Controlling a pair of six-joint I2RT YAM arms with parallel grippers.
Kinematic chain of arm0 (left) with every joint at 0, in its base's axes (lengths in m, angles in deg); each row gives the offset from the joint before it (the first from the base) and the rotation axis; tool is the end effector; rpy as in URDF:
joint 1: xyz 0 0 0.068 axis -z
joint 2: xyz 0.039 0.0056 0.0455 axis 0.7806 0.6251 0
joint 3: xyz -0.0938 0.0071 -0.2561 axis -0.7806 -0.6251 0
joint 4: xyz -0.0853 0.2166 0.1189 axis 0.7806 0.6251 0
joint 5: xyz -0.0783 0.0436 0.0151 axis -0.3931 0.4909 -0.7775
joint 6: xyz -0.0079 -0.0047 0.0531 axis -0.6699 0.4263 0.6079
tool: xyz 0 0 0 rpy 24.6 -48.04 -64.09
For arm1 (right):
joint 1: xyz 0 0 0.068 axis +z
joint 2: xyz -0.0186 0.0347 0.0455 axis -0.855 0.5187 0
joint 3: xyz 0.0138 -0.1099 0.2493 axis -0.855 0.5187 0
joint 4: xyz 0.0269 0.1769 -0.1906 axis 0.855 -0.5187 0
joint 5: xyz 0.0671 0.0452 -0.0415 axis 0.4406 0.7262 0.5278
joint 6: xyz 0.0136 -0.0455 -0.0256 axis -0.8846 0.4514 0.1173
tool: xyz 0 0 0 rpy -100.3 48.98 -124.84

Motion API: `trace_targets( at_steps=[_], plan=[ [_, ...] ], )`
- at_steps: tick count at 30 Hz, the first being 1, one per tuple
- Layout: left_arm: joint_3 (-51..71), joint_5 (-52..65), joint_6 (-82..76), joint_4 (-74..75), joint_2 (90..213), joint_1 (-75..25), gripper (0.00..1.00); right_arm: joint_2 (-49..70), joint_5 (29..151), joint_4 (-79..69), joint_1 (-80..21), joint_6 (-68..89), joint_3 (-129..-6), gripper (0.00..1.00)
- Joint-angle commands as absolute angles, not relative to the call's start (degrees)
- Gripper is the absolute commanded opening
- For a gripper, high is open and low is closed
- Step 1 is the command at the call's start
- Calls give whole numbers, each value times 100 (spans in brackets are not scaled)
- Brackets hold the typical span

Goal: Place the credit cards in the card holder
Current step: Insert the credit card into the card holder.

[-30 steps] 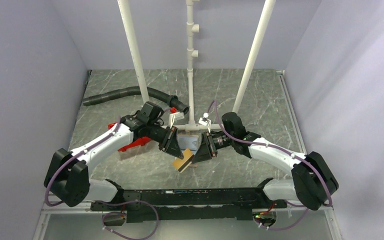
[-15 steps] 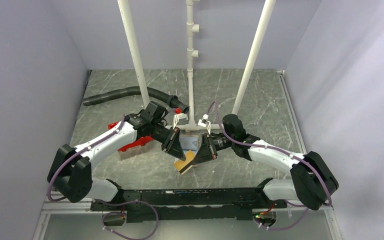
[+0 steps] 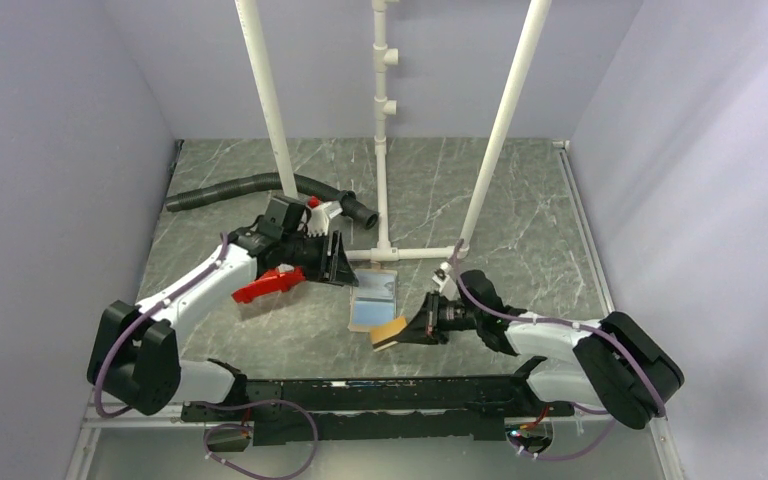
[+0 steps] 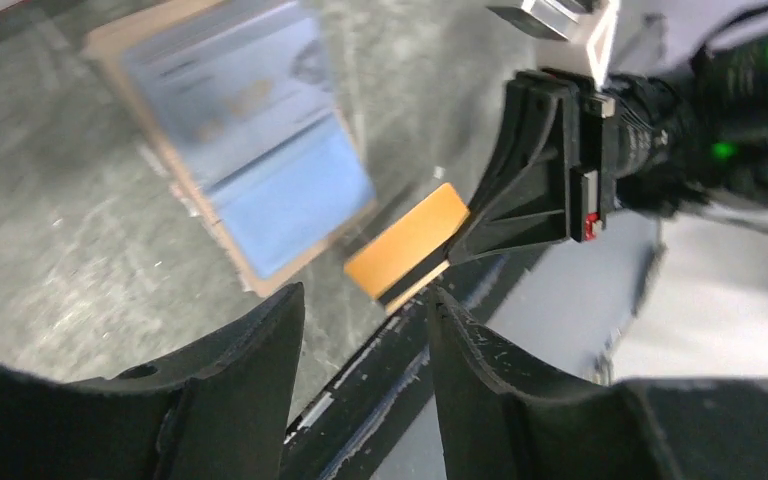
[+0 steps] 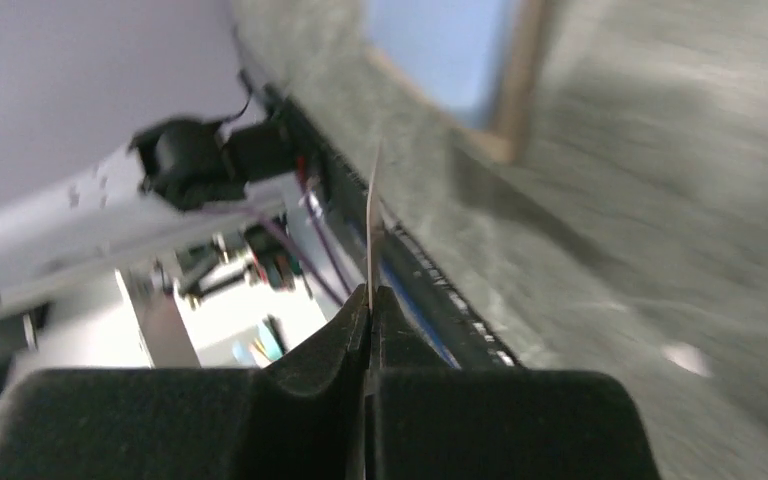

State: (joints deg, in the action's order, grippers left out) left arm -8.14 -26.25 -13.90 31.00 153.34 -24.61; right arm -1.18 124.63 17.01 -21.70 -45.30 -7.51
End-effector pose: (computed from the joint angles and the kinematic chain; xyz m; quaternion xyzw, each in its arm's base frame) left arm 0.2342 -0.1439 0.2502 0.1467 0.8793 -0.4302 0.1423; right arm 0.1489 0.1425 0.1437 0.0104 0.8351 0.5481 0.0461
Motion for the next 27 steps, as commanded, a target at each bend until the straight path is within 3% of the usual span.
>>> trace_targets(
  at_steps=[1, 7, 12, 19, 24, 27],
  plan=[
    [-1354, -765, -2476, 2387, 14874, -2235, 52, -273, 10762, 2858, -2149, -6117, -248, 0],
    [-2164, -260, -3140, 1326, 15126, -1988, 38, 157, 9967, 4008, -2105, -6302, -53, 0],
    [-2557, 29, -3416, 600, 15347, -1888, 46, 424, 10016, 4272, -2083, -6364, -99, 0],
    [-2767, -349, -3549, -238, 16089, -1879, 45, -671, 10012, 1881, -2150, -5918, -274, 0],
    [-3222, -744, -3640, -635, 15782, -1836, 49, -1906, 10389, 92, -2899, -5109, -230, 0],
    [-3447, -1006, -3749, -646, 15201, -1820, 50, -2501, 10616, -231, -3193, -4687, -305, 0]
  ],
)
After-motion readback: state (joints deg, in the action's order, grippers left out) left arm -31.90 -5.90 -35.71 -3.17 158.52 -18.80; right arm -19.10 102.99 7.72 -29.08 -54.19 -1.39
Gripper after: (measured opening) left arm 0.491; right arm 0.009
